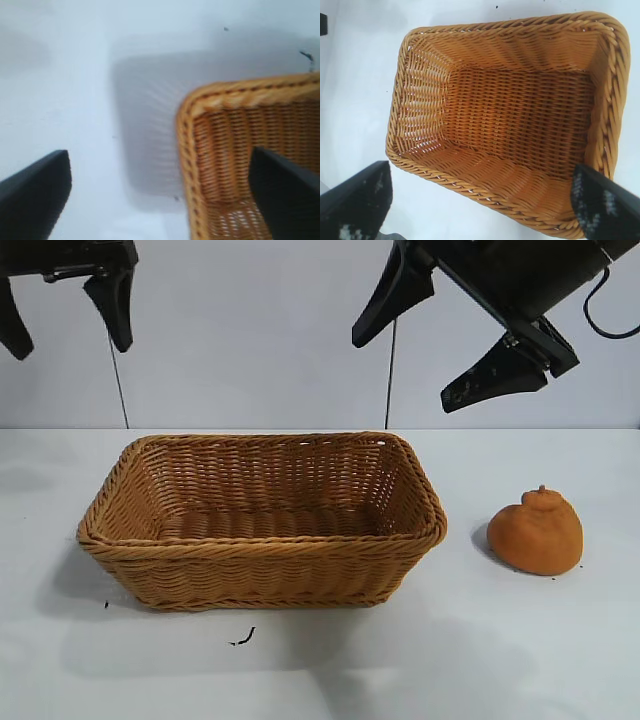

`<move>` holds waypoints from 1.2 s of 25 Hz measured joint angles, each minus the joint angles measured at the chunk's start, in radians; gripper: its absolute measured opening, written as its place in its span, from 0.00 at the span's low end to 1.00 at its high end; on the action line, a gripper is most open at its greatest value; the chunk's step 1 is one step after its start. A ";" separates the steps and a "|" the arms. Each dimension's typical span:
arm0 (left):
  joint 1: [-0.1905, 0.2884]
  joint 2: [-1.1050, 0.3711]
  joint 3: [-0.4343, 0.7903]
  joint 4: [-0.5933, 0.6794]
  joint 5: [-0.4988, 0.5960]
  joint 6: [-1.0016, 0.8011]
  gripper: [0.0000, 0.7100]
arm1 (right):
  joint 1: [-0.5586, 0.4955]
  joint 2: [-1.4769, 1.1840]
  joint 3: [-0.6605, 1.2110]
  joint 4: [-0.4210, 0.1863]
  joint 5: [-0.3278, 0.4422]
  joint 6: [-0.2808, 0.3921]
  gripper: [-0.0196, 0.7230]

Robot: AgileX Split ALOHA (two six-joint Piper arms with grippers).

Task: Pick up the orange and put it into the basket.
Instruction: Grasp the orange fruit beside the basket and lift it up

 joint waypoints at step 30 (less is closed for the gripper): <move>0.123 -1.002 1.025 0.041 0.001 0.043 0.98 | 0.000 0.000 0.000 -0.012 -0.002 0.000 0.96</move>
